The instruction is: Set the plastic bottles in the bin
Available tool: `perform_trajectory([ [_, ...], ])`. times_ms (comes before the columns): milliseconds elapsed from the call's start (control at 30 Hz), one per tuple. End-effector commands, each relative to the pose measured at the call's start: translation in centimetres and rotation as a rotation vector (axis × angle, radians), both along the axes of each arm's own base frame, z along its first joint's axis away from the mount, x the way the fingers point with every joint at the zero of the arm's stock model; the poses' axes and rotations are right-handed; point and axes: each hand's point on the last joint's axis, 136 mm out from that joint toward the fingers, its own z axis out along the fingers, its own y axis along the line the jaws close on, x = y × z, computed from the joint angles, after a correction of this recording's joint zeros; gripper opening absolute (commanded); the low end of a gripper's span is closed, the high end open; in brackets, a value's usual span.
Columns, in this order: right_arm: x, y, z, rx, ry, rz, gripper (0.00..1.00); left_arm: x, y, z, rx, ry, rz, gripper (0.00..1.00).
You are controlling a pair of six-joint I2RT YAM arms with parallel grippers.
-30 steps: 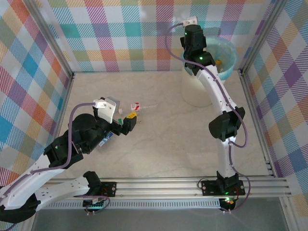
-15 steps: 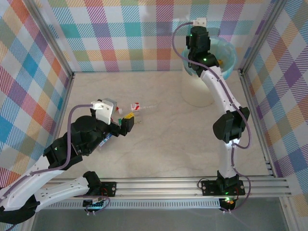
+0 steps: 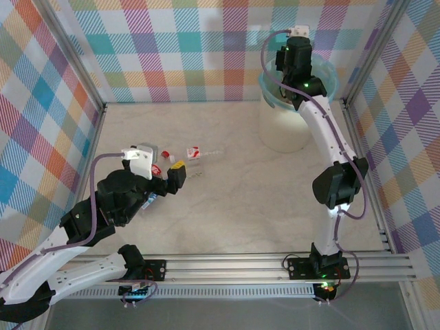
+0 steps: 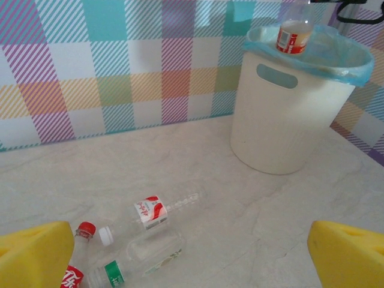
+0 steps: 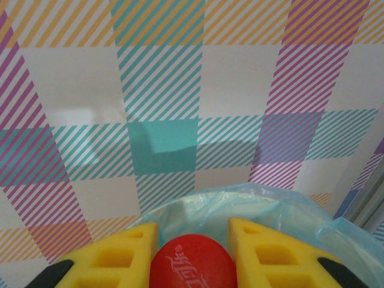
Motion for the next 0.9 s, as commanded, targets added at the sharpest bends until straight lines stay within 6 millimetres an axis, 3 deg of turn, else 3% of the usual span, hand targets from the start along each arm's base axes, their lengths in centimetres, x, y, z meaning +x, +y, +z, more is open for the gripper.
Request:
perform_trajectory([
  [0, -1.0, 0.4, -15.7, -0.026, 0.467, 0.019, 0.05, 0.2, 1.0, -0.8, -0.007, 0.021, 0.056, 1.00],
  [167, -0.6, 0.4, -16.5, -0.016, 0.479, 0.024, 0.06, 0.4, 1.3, -0.6, -0.002, 0.015, 0.077, 1.00],
  [267, -0.8, 1.0, -16.0, -0.011, 0.479, 0.045, 0.00, 0.4, 1.5, -0.3, -0.014, 0.012, 0.087, 1.00],
  [433, -1.1, 2.7, -12.2, -0.228, 0.364, 0.036, 0.00, 0.5, 1.7, -0.5, -0.021, 0.009, 0.101, 1.00],
  [600, -1.5, 2.5, -7.1, -0.430, 0.202, -0.048, 0.00, 0.8, 1.5, -0.5, -0.005, 0.004, 0.102, 1.00],
  [767, -2.9, 1.5, -4.3, -0.455, 0.099, -0.089, 0.00, 0.9, 1.5, -0.5, 0.007, 0.002, 0.105, 1.00],
  [867, -3.6, 0.9, -4.2, -0.450, 0.103, -0.102, 0.00, 0.9, 1.5, -0.7, 0.005, 0.003, 0.108, 1.00],
])
